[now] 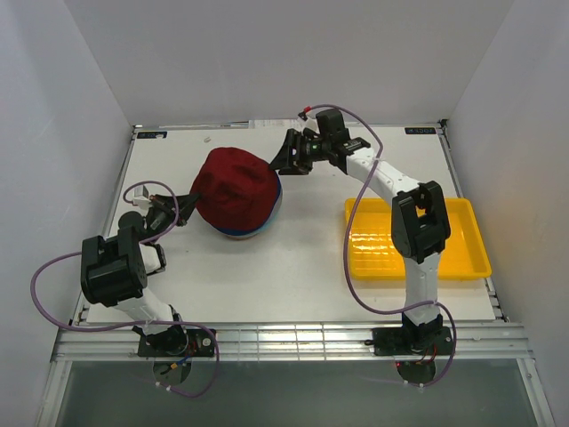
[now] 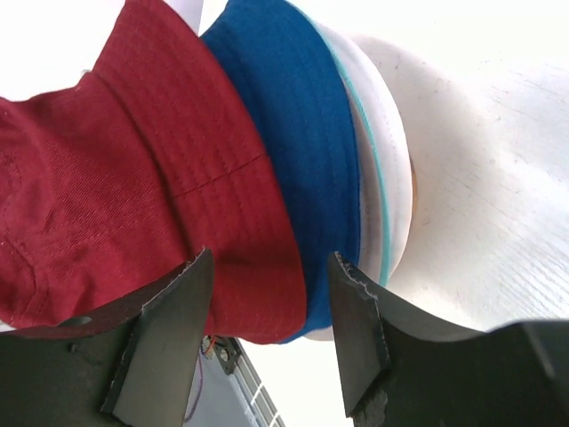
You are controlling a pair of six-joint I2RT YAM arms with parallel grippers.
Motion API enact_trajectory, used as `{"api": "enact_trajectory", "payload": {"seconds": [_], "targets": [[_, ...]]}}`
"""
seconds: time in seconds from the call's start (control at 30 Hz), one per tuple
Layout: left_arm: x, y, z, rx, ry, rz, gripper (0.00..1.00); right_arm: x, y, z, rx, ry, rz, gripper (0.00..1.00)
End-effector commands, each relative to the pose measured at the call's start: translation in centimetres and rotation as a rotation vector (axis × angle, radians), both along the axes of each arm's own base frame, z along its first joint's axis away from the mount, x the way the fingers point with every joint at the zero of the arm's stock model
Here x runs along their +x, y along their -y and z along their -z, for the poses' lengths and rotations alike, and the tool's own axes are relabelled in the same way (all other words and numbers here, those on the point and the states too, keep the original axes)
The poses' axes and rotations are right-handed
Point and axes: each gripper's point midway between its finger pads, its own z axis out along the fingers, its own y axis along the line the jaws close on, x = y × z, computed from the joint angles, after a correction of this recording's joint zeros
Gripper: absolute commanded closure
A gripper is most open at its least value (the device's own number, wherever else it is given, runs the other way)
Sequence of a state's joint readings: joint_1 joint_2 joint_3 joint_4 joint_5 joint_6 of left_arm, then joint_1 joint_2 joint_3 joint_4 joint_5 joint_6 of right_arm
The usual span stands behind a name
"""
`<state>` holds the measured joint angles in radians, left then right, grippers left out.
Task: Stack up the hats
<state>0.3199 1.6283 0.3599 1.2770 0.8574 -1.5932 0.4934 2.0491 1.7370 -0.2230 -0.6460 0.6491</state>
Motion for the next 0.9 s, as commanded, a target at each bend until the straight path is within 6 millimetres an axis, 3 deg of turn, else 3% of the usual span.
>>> {"api": "enact_trajectory", "payload": {"seconds": [0.0,0.3,0.87], "targets": [[0.7,-1.2,1.2,0.039,-0.041,-0.058,1.0,0.2,-1.2,-0.8,0.077,0.007,-0.023,0.41],[1.0,-1.5,1.6,0.08,-0.07,-0.066,1.0,-0.3,-1.6,-0.5,0.141,-0.031,-0.026,0.43],[1.2,-1.6,1.7,0.118,-0.087,-0.068,1.0,-1.3,-1.6,-3.1,0.217,-0.019,-0.043,0.44]]}}
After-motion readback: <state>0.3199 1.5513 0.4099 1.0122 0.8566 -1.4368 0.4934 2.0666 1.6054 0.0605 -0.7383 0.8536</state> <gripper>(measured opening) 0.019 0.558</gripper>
